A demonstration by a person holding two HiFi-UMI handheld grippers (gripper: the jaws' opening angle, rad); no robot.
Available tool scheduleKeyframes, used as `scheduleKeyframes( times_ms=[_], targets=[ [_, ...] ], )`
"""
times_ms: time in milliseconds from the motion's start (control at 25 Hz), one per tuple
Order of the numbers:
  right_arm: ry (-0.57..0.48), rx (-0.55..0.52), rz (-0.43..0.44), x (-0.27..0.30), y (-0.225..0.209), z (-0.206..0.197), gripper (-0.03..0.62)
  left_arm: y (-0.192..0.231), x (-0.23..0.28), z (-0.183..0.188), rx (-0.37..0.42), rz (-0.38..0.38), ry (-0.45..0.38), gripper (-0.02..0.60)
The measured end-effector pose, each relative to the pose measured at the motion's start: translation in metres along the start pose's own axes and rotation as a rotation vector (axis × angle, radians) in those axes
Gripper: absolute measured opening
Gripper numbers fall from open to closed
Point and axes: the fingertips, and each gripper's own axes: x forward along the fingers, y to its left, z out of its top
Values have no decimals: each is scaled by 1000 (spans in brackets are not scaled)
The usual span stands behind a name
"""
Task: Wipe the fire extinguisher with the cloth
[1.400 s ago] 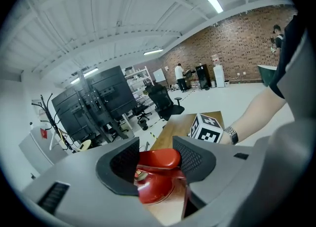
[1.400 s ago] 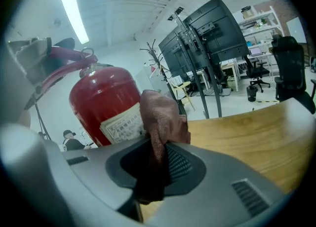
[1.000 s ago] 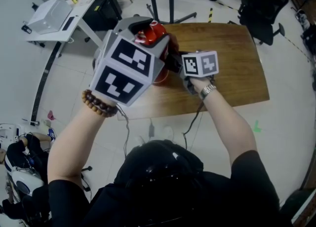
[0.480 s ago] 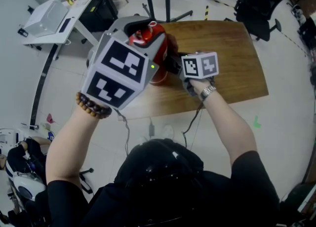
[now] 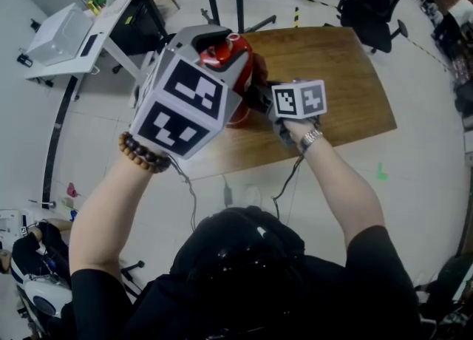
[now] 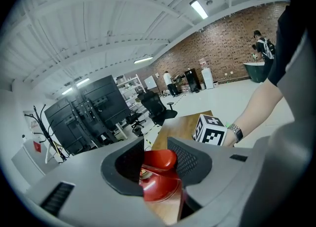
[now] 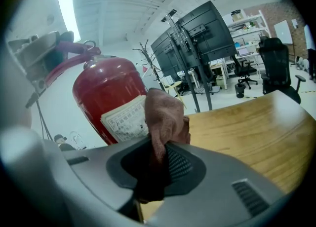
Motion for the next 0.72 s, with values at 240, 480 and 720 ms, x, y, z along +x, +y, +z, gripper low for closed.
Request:
scheduleKeyframes(
  times_ms=[240,480,720],
  targets=[
    [-23,32,-68,-1,-2,-5,71,-6,2,-5,49,-21,-6,144],
    [-14,50,-63,-2,-15,-13,71,-13,4,4,41,-15,-1,145],
    [76,5,14,21,-20,-37,71,-4,-3,4,6,25,-17,144]
  ],
)
